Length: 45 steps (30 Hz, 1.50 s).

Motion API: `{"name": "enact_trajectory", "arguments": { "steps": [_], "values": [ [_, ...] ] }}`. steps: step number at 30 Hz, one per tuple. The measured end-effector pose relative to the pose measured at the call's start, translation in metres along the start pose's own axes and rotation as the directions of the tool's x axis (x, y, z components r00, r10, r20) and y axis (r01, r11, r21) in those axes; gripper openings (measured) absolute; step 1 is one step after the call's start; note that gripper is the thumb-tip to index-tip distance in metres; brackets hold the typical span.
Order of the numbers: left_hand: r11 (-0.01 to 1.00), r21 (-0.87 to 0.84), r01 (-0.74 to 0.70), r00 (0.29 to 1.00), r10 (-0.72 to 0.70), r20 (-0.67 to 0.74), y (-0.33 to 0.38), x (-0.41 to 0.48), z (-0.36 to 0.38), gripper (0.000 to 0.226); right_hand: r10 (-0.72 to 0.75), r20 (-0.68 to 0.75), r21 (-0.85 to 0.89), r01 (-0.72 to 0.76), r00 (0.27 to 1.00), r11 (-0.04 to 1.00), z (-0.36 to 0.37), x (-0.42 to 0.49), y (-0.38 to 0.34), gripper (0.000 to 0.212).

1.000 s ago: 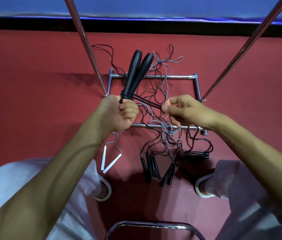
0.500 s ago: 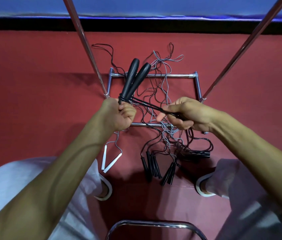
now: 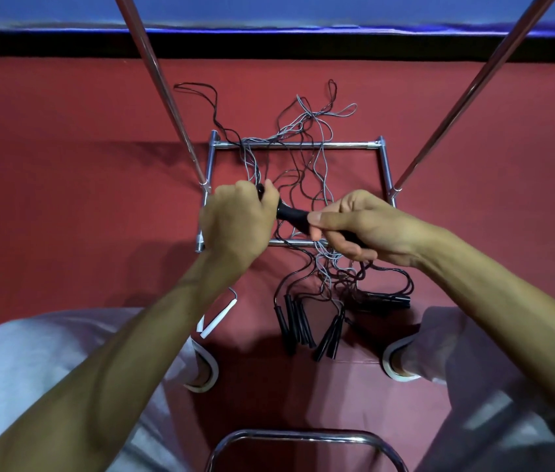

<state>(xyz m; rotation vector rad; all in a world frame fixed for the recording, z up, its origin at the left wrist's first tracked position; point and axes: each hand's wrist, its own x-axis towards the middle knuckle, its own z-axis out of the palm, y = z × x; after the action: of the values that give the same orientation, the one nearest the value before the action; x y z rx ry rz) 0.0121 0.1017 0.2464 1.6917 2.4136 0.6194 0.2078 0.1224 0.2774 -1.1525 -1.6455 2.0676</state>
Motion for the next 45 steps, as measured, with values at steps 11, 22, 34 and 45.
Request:
{"name": "enact_trajectory", "arguments": {
  "steps": [11,22,34,45],
  "values": [
    [0.982,0.132,-0.138,0.957,0.097,0.275,0.000,0.000,-0.007,0.046,-0.042,-0.045,-0.676,0.000,0.998,0.737,-0.010,0.004,0.015,0.027],
    [0.999,-0.013,-0.051,0.824,0.050,0.564,0.001,0.010,-0.018,0.048,-0.227,0.051,-0.624,0.208,0.973,0.753,-0.033,-0.001,0.003,0.019],
    [0.713,-0.676,0.184,0.722,0.368,0.585,-0.007,0.018,-0.039,0.056,0.083,0.242,0.209,-0.135,0.967,0.968,-0.023,0.010,0.005,0.026],
    [0.830,-0.539,-0.142,0.816,0.406,0.411,0.000,-0.002,-0.018,0.053,0.180,0.011,0.465,-0.164,0.984,0.870,0.007,0.018,0.003,0.033]
  ]
}}
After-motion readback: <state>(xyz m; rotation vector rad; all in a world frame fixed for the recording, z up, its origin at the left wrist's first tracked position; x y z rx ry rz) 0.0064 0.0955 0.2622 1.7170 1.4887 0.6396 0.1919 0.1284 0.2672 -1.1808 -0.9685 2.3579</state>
